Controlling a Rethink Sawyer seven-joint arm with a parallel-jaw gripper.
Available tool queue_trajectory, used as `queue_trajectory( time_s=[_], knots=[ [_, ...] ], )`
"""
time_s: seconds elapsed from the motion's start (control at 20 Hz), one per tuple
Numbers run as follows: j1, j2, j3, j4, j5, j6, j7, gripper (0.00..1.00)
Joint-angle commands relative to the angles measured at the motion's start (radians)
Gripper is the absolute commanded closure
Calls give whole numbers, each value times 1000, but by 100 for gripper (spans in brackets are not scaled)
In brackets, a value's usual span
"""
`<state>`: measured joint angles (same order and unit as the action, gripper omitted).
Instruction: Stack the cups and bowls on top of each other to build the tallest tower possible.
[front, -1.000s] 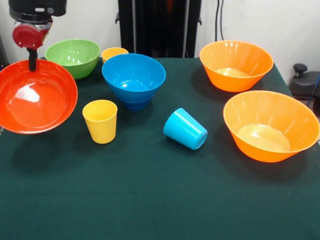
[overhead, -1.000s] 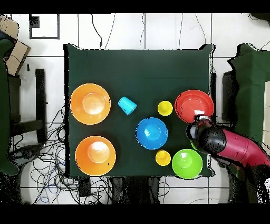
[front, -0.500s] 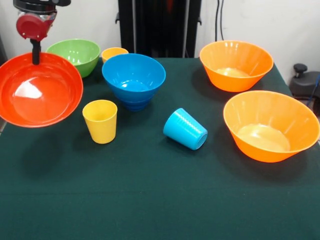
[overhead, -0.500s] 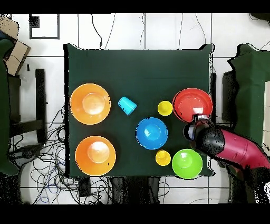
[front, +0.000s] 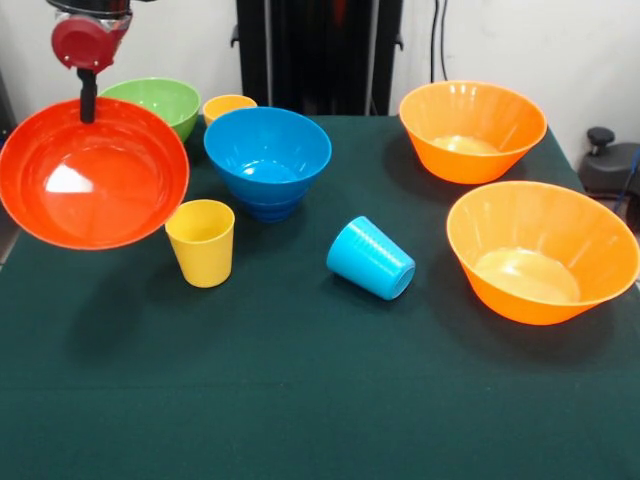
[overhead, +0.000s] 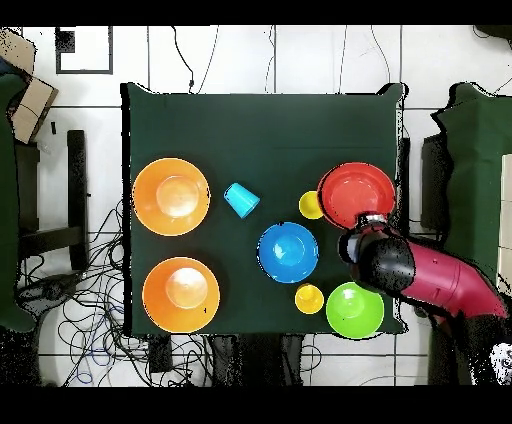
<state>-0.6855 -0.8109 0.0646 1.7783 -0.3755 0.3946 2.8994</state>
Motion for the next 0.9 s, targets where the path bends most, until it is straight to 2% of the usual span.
queue_trajectory(
  time_s=[0.05, 0.35, 0.9],
  knots=[
    [77, -5, -9, 44, 18, 69, 7, 100],
    [127, -36, -48, 65, 45, 89, 39, 100],
    [223, -32, -133, 72, 90, 97, 71, 100]
  ],
)
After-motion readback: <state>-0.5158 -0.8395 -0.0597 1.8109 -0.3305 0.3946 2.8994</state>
